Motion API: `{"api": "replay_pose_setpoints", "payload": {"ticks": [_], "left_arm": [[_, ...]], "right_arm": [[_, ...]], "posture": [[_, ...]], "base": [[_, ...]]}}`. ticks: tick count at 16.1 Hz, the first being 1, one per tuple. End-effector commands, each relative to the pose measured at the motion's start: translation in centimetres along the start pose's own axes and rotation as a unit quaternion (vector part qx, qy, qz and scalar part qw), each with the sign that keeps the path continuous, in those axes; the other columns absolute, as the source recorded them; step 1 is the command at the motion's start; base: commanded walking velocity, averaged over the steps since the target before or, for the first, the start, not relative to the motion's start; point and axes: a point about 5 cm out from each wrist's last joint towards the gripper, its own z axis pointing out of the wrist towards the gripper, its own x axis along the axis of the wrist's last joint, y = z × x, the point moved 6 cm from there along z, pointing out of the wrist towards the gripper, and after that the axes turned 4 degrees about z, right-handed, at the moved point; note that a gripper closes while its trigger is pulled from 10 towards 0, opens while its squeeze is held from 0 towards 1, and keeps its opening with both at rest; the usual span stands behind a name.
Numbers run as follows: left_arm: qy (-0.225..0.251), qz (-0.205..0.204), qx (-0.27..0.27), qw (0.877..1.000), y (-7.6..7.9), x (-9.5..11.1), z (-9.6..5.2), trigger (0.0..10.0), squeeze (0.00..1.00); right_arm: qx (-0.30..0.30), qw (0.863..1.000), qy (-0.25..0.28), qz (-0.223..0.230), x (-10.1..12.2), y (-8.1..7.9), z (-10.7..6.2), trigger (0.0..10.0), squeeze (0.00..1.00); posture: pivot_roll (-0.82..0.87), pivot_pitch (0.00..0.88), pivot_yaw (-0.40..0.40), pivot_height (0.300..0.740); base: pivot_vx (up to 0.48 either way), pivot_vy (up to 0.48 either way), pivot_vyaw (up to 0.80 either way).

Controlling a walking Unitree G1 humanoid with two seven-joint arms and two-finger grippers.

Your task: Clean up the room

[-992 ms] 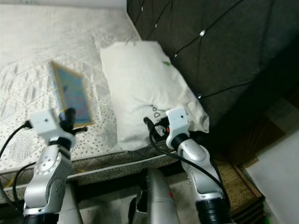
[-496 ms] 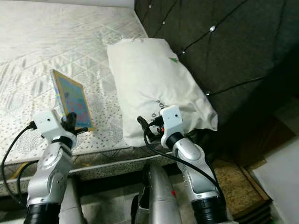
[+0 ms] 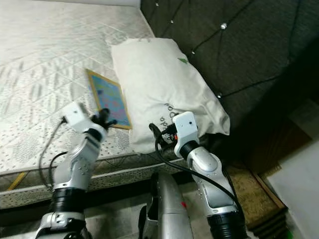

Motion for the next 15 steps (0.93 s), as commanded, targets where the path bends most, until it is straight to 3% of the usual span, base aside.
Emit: {"api": "replay_pose_setpoints", "payload": {"ticks": [1,5,9,15], "left_arm": [[-0.033,-0.039,-0.013,0.999,1.8,-2.2,-0.4,10.0,0.00],[-0.062,-0.069,-0.002,0.996,2.4,-3.4,-1.3,10.0,0.00],[-0.083,-0.083,0.030,0.993,0.8,-3.6,-2.3,10.0,0.00],[-0.084,-0.080,0.031,0.993,1.1,-1.7,-3.9,10.0,0.00]], "right_arm": [[-0.008,1.000,0.001,-0.009,0.3,0.6,-0.4,10.0,0.00],[-0.008,1.000,-0.007,-0.008,-0.1,0.7,-0.2,10.0,0.00],[-0.010,1.000,-0.012,-0.002,-0.5,0.7,0.2,10.0,0.00],[-0.017,1.000,-0.013,0.009,-0.7,1.0,1.0,10.0,0.00]], "posture": [[-0.15,0.018,-0.163,0.523],[-0.14,0.019,-0.167,0.513],[-0.12,0.012,-0.157,0.513],[-0.09,0.000,-0.147,0.513]], "base": [[0.000,0.000,0.00],[0.000,0.000,0.00],[0.000,0.000,0.00],[0.000,0.000,0.00]]}}
